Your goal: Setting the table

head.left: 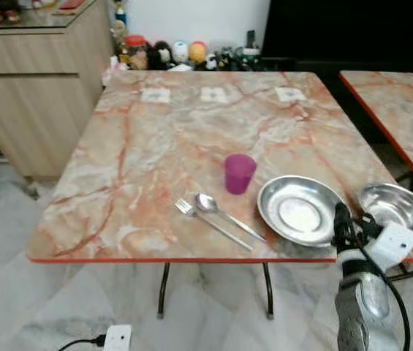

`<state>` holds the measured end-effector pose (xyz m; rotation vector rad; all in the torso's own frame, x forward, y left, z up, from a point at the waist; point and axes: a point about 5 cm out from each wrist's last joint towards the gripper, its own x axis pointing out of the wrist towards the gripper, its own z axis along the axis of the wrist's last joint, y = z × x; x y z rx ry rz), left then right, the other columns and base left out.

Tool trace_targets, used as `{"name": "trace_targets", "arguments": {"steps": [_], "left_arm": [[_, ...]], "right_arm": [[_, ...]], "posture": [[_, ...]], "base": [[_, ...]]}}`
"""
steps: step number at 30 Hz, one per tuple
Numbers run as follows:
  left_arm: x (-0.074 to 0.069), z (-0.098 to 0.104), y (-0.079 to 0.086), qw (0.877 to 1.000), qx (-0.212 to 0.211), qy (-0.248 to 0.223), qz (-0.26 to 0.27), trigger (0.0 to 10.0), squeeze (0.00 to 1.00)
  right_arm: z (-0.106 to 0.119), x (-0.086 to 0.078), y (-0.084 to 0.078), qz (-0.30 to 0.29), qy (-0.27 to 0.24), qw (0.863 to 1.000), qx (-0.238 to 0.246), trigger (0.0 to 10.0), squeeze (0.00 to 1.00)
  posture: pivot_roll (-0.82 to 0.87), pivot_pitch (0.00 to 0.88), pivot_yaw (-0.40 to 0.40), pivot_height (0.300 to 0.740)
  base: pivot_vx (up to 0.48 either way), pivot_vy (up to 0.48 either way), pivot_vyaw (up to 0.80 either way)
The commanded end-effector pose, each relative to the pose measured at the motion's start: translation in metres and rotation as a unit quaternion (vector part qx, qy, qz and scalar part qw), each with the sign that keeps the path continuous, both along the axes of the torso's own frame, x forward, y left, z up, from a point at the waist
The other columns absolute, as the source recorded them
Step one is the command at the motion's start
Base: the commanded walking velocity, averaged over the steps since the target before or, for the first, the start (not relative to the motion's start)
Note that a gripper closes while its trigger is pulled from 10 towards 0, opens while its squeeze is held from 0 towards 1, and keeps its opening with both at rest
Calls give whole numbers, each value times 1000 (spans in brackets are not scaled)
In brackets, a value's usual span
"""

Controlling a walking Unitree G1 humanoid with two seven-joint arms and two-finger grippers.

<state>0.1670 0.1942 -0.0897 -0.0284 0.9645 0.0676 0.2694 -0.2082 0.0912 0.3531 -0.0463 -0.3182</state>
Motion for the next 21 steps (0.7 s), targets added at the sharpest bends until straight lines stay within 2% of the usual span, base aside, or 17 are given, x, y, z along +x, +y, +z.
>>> {"name": "trace_targets", "arguments": {"steps": [1,6,10,14,21], "left_arm": [[-3,-2,-2,1000,1,11,0,10000,0],[-2,0,7,1000,6,9,0,10000,0],[-7,1,25,1000,12,8,6,10000,0],[-22,2,49,1000,20,13,12,10000,0],[-31,2,58,999,24,20,15,10000,0]], "right_arm": [[-1,-5,-7,-17,7,1000,5,10000,0],[-13,-8,-18,-51,43,997,34,10000,0],[-16,-6,-23,-63,62,996,33,10000,0],[-15,0,-26,-58,61,995,52,10000,0],[-23,9,-26,-52,88,992,79,10000,0]], "posture": [[-94,0,-12,740],[-97,0,-5,740],[-94,0,-5,740],[-93,0,-1,740],[-88,0,0,740]], "base": [[0,0,0],[0,0,0],[0,0,0],[0,0,0],[0,0,0]]}}
